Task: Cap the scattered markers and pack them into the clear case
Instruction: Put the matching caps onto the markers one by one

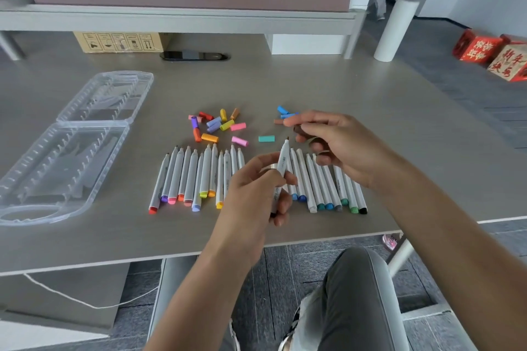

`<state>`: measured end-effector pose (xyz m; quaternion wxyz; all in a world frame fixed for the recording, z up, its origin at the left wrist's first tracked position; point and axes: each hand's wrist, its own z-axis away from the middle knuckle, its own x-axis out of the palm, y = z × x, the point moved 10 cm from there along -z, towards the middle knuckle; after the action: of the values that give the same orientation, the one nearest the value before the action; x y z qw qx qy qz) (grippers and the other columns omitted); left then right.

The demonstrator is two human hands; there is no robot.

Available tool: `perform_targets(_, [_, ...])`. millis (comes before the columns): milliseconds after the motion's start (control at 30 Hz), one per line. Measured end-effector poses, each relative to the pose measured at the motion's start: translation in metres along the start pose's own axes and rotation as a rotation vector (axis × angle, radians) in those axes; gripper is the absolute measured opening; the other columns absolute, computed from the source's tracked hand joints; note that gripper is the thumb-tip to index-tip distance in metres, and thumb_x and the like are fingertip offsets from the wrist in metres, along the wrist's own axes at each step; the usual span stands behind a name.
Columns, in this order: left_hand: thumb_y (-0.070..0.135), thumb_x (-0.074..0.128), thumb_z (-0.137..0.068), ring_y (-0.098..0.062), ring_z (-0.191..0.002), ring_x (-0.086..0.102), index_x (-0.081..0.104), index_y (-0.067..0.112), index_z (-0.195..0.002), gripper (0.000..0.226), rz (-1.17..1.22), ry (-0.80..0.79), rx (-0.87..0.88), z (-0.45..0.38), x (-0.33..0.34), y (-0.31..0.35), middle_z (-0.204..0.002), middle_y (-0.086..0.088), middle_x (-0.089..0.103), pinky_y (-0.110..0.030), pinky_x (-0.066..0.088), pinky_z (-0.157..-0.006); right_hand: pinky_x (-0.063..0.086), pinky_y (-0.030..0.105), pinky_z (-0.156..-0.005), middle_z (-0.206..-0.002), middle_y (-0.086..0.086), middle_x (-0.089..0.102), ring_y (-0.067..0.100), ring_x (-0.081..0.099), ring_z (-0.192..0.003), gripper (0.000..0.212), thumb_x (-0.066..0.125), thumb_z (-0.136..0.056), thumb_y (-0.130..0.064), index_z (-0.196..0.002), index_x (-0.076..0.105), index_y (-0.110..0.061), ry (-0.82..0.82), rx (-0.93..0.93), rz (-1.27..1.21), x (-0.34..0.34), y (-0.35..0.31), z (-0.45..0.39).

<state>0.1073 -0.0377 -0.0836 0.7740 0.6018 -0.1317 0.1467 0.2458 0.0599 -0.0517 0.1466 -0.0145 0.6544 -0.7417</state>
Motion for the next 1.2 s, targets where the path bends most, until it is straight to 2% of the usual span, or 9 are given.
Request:
perform_targets(100, [-0.005,0.047,-0.094,-0.016,-0.050,0.041,0.067,0.012,-0.116,0.034,-0.005,0.014,0.010,0.001,-0.005,0.003,-0.084,-0.008,0.064,-0.026,0.028,-0.045,0.037,0.023,-0.058,-0.092,0.002,0.070,0.008,0.045,-0.064,0.026,0.054,-0.106,-0.014,-0.114,0.078,-0.022,-0.095,-0.020,0.065,0.007,-0.001,0.007])
perform_targets(200, [-0.005,0.047,-0.094,-0.016,-0.050,0.040,0.068,0.011,-0.114,0.033,-0.015,0.012,0.001,0.002,-0.006,0.002,-0.085,-0.008,0.065,-0.026,0.026,-0.047,0.040,0.024,-0.061,-0.083,-0.003,0.072,0.008,0.048,-0.065,0.014,0.059,-0.104,-0.018,-0.107,0.073,-0.015,-0.143,-0.052,0.141,0.012,-0.004,0.013])
perform_targets(467, [-0.004,0.049,-0.092,-0.013,-0.048,0.037,0.071,0.011,-0.113,0.033,-0.112,-0.041,-0.005,0.009,-0.006,0.001,-0.086,-0.008,0.069,-0.025,0.024,-0.045,0.038,0.024,-0.058,-0.081,-0.006,0.071,0.008,0.044,-0.066,0.015,0.063,-0.102,-0.018,-0.103,0.077,-0.014,-0.097,-0.114,0.174,0.002,-0.011,0.016])
perform_targets(567, [-0.004,0.048,-0.094,-0.014,-0.049,0.038,0.072,0.014,-0.111,0.034,-0.148,-0.051,-0.001,0.011,-0.005,0.000,-0.086,-0.007,0.070,-0.026,0.025,-0.047,0.039,0.025,-0.059,-0.080,-0.015,0.071,0.009,0.045,-0.066,0.014,0.065,-0.101,-0.016,-0.102,0.079,-0.016,-0.139,-0.125,0.217,0.007,-0.010,0.018])
perform_targets(633, [-0.004,0.048,-0.095,-0.013,-0.049,0.038,0.071,0.015,-0.111,0.034,-0.176,-0.046,0.010,0.012,-0.006,0.000,-0.086,-0.007,0.070,-0.027,0.025,-0.048,0.041,0.024,-0.058,-0.075,-0.014,0.067,0.009,0.047,-0.065,0.015,0.066,-0.100,-0.013,-0.105,0.079,-0.018,-0.154,-0.135,0.253,0.011,-0.010,0.020])
perform_targets(700, [-0.002,0.050,-0.097,-0.013,-0.050,0.038,0.071,0.015,-0.111,0.030,-0.176,-0.038,0.021,0.012,-0.007,0.001,-0.084,-0.007,0.070,-0.027,0.025,-0.048,0.042,0.020,-0.055,-0.077,-0.011,0.071,0.008,0.048,-0.061,0.015,0.069,-0.098,-0.009,-0.110,0.075,-0.014,-0.102,-0.125,0.197,0.009,-0.010,0.020])
perform_targets(767, [0.000,0.051,-0.099,-0.013,-0.053,0.037,0.070,0.013,-0.111,0.026,-0.164,-0.029,0.030,0.010,-0.008,0.004,-0.081,-0.006,0.069,-0.027,0.026,-0.049,0.041,0.020,-0.052,-0.086,-0.006,0.076,0.009,0.047,-0.056,0.013,0.074,-0.093,-0.008,-0.106,0.075,-0.008,-0.026,-0.121,0.098,0.007,-0.010,0.019])
perform_targets(933, [0.001,0.052,-0.101,-0.014,-0.057,0.041,0.070,0.011,-0.107,0.021,-0.198,-0.005,0.099,0.007,-0.014,0.020,-0.082,-0.008,0.068,-0.025,0.033,-0.047,0.039,0.020,-0.050,-0.090,0.009,0.079,0.009,0.046,-0.054,0.016,0.079,-0.090,-0.017,-0.104,0.078,-0.008,0.110,-0.128,-0.024,0.011,-0.009,0.018])
perform_targets(1200, [-0.004,0.048,-0.100,-0.014,-0.052,0.036,0.066,0.006,-0.103,0.021,-0.290,0.077,0.130,0.002,-0.025,0.032,-0.070,-0.004,0.070,-0.024,0.031,-0.046,0.043,0.011,-0.051,-0.090,0.004,0.080,-0.004,0.059,-0.055,0.009,0.081,-0.089,-0.020,-0.091,0.079,-0.012,0.165,-0.190,0.155,0.023,-0.022,0.014])
